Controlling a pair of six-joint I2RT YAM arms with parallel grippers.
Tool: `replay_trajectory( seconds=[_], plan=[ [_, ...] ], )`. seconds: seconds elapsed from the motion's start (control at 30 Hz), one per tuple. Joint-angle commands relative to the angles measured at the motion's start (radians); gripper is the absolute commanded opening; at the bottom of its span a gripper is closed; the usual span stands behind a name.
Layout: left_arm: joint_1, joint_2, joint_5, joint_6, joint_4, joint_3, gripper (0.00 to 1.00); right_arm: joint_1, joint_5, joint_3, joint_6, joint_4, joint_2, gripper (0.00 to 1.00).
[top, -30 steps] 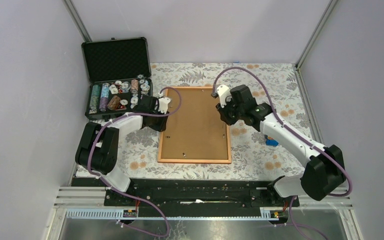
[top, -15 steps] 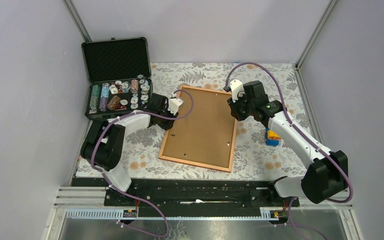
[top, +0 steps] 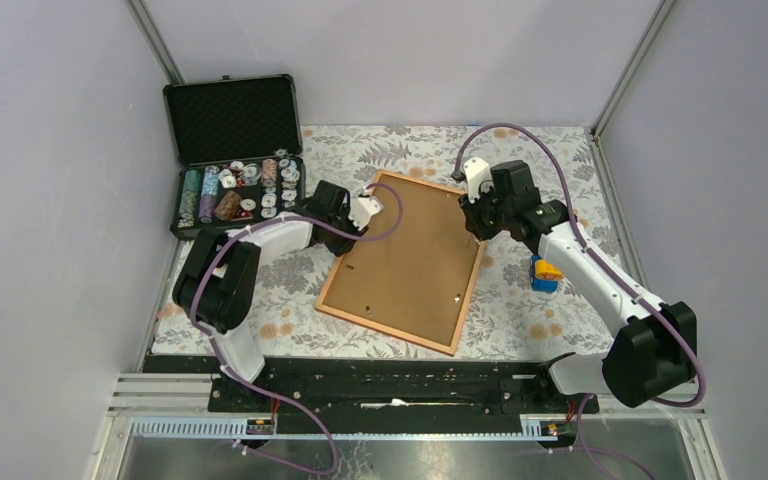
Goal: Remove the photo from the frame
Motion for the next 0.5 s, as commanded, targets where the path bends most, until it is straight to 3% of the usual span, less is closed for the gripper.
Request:
replay_trajectory(
  seconds=[0.0,0.17,0.47],
  plan=[
    [0.012,0.108,-0.031,0.189,-0.134,0.124,0.14,-0.023,-0.012,0.03,-0.003,-0.016,-0.021,0.0],
    [0.009,0.078,0.033,0.188,-0.129,0.105,0.14,-0.055,0.017,0.011,-0.021,-0.021,-0.018,0.0],
    [0.009,0.038,0.002,0.148,-0.04,0.01,0.15,-0.073,0.081,-0.028,-0.043,0.079,0.02,0.0]
  ],
)
